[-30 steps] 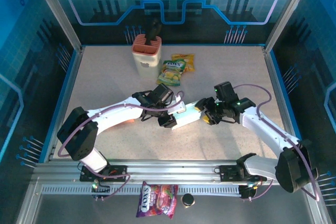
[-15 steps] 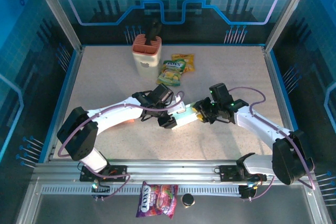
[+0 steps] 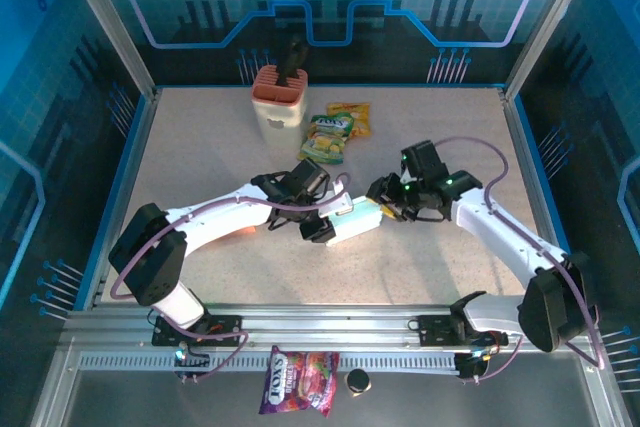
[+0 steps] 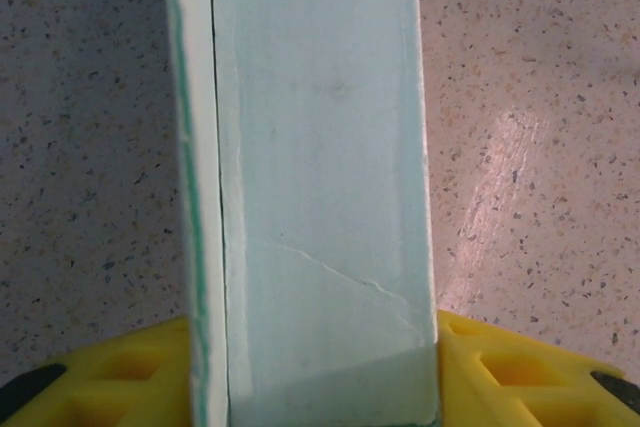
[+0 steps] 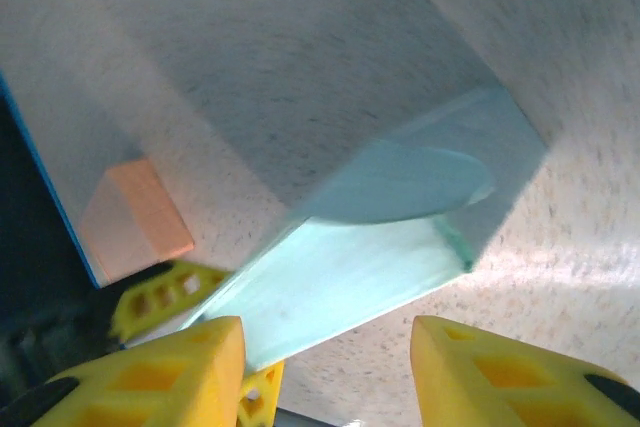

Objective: Fold the paper box

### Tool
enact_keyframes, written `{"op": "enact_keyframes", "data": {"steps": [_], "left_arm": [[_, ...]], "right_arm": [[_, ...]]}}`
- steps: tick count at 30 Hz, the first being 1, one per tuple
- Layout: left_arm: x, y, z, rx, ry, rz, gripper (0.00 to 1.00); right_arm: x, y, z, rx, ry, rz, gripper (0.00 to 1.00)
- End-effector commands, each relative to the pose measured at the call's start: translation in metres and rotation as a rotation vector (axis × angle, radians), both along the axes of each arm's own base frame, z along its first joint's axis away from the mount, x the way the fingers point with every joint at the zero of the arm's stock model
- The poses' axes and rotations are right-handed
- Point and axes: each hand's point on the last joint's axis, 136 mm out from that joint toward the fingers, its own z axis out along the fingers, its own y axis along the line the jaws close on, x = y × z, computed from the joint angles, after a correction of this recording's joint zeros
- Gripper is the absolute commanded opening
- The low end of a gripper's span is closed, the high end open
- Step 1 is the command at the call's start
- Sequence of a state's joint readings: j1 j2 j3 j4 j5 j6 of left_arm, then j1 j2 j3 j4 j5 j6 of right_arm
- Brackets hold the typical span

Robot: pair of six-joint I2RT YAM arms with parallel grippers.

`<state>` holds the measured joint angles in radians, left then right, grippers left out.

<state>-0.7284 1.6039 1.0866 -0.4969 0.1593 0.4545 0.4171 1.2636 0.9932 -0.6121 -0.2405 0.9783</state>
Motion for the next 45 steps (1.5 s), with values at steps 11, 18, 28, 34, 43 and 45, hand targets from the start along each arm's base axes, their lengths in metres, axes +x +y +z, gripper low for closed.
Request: {"op": "enact_keyframes", "data": {"steps": [11,18,28,34,43,45], "left_arm": [[-0.005,0.020,0.011,-0.017,0.047,-0.089,0.50],[-0.009,0.028,0.007,-0.021,0.067,-0.094,0.50],[-0.005,0.026,0.009,-0.027,0.065,-0.092,0.50],[-0.006,0.027,0.010,-0.028,0.065,-0.092,0.50],[-0.004,0.026,0.011,-0.027,0.061,-0.087,0.50],[-0.003,0.026,0.011,-0.028,0.059,-0.086,0.50]], "right_arm": [[0.000,-0.023,0.015,-0.229,-0.302,0.654,0.49],[0.009,-0.008,0.001,-0.276,-0.309,0.774,0.52],[0.013,0.008,-0.015,-0.351,-0.288,0.867,0.47],[0.024,0.007,-0.013,-0.400,-0.304,0.861,0.44],[0.021,0.011,-0.021,-0.410,-0.286,0.889,0.30],[0.021,0.010,-0.021,-0.419,-0.283,0.888,0.28]]}}
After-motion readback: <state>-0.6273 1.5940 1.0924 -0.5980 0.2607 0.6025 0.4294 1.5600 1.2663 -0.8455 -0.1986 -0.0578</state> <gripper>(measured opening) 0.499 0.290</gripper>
